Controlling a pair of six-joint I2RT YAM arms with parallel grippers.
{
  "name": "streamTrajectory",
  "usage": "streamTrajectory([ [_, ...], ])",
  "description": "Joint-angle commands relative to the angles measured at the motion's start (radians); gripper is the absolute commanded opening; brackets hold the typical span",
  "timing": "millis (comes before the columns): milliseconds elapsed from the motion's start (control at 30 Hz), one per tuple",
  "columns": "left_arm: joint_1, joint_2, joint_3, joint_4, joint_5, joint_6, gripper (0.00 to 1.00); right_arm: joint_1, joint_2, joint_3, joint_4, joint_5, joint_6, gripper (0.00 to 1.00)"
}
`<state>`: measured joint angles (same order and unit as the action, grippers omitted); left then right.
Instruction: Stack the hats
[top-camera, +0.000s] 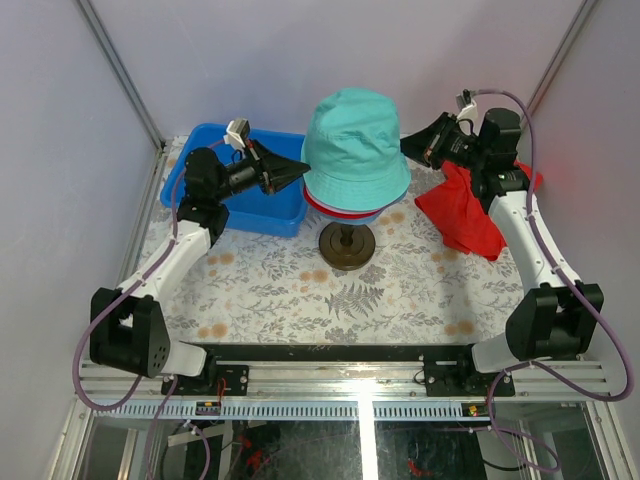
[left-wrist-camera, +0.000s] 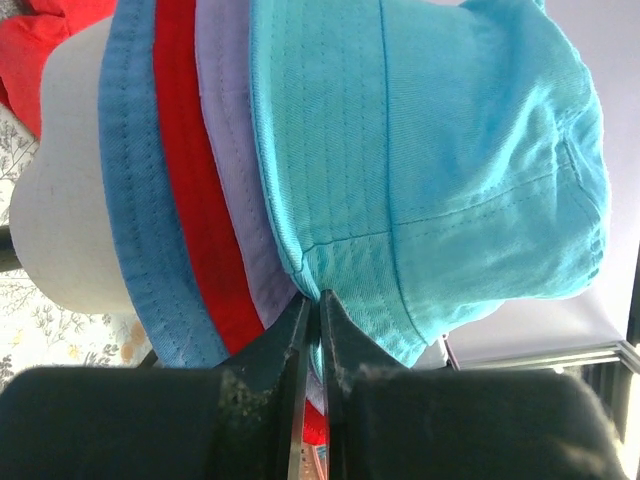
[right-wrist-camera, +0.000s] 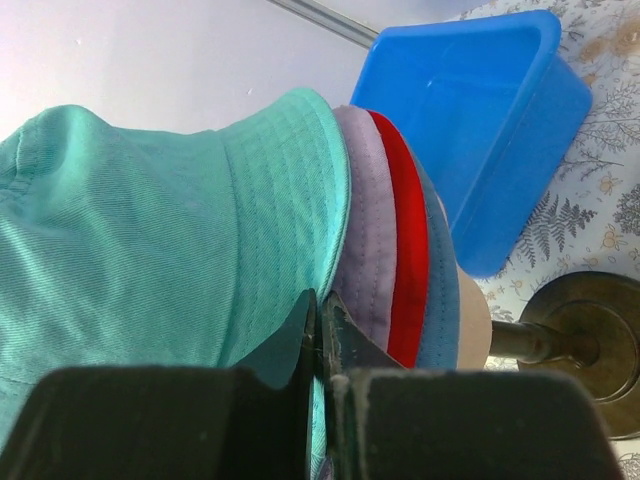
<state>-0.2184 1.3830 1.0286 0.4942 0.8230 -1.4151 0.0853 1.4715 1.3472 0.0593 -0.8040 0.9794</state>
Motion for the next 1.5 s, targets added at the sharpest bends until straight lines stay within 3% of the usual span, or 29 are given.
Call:
streamTrajectory([
  [0, -0.016, 0.041, 0.058, -0.110, 0.057, 0.051, 0.07, 0.034, 0.024, 0.040, -0.165, 0.025, -0.057, 0.02],
  [200, -0.022, 0.028, 0.088, -0.091, 0.060, 0.030, 0.23, 0.036, 0.001, 0.061, -0.142, 0.028, -0.021, 0.14],
  [433, 0.004, 0.000, 0.073, -0.087, 0.038, 0.038, 0.33, 0.036, -0.020, 0.094, -0.144, 0.052, -0.008, 0.36],
  [600, 0.077, -0.023, 0.109, -0.185, 0.022, 0.110, 0.37, 0.034, -0.021, 0.118, -0.182, 0.090, -0.044, 0.43],
  [867, 0.155, -0.018, 0.142, -0.227, 0.049, 0.170, 0.41, 0.034, -0.016, 0.118, -0.184, 0.126, -0.062, 0.44],
  [1067, 0.258, -0.081, 0.112, -0.552, -0.009, 0.471, 0.41, -0.029, -0.057, 0.110, -0.343, 0.270, -0.210, 0.48],
  [1167, 0.287, -0.145, 0.054, -0.765, -0.129, 0.652, 0.41, -0.069, -0.096, 0.065, -0.407, 0.352, -0.278, 0.51],
  [1300, 0.292, -0.257, -0.100, -0.885, -0.278, 0.722, 0.43, -0.071, -0.137, 0.010, -0.455, 0.448, -0.335, 0.58],
  [1333, 0.292, -0.269, -0.118, -0.913, -0.313, 0.748, 0.88, -0.070, -0.149, -0.010, -0.455, 0.459, -0.345, 0.59],
  [1367, 0.294, -0.275, -0.134, -0.947, -0.347, 0.766, 0.99, -0.070, -0.155, -0.022, -0.462, 0.467, -0.351, 0.59],
  [1400, 0.294, -0.278, -0.150, -0.974, -0.379, 0.787, 1.00, -0.070, -0.160, -0.031, -0.475, 0.477, -0.363, 0.60],
  [1467, 0.294, -0.284, -0.204, -1.005, -0.450, 0.799, 1.00, -0.070, -0.177, -0.060, -0.492, 0.501, -0.376, 0.71],
])
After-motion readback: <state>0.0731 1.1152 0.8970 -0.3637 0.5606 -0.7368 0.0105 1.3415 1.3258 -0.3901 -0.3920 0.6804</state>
